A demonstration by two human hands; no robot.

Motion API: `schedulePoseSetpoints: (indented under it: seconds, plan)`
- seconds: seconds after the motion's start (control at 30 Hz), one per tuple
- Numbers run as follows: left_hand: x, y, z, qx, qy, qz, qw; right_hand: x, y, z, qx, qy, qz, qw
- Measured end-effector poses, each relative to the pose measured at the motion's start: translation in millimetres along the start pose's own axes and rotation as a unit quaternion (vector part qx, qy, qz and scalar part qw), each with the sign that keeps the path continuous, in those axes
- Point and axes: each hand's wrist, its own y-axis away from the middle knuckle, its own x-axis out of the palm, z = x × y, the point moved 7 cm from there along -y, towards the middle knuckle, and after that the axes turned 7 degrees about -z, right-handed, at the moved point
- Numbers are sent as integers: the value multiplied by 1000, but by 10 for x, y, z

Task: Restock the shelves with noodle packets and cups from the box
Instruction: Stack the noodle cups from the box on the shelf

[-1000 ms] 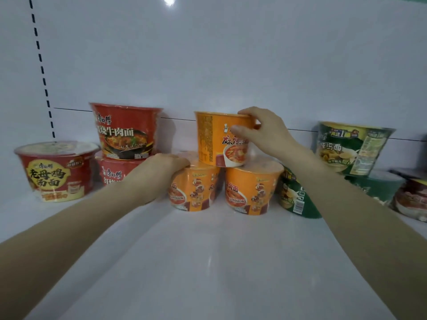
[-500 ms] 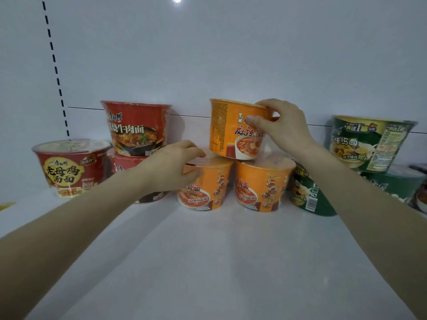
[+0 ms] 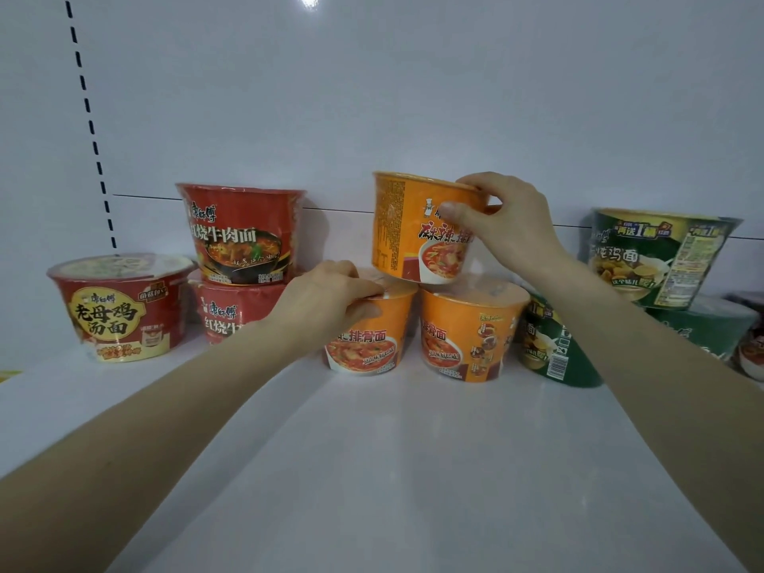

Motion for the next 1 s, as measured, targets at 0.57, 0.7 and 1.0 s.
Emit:
schedulePoseSetpoints:
  seconds: [0.57, 0.7, 1.0]
  plan:
    - [-15, 30, 69, -65, 132, 8, 989, 14, 12, -36, 7, 8, 1, 1000]
    - [-145, -35, 90, -125, 152, -26, 980, -26, -5, 34, -2, 7, -2, 1000]
    - [-235, -304, -50, -229, 353, -71, 904, -29, 11, 248, -37, 31, -18, 999]
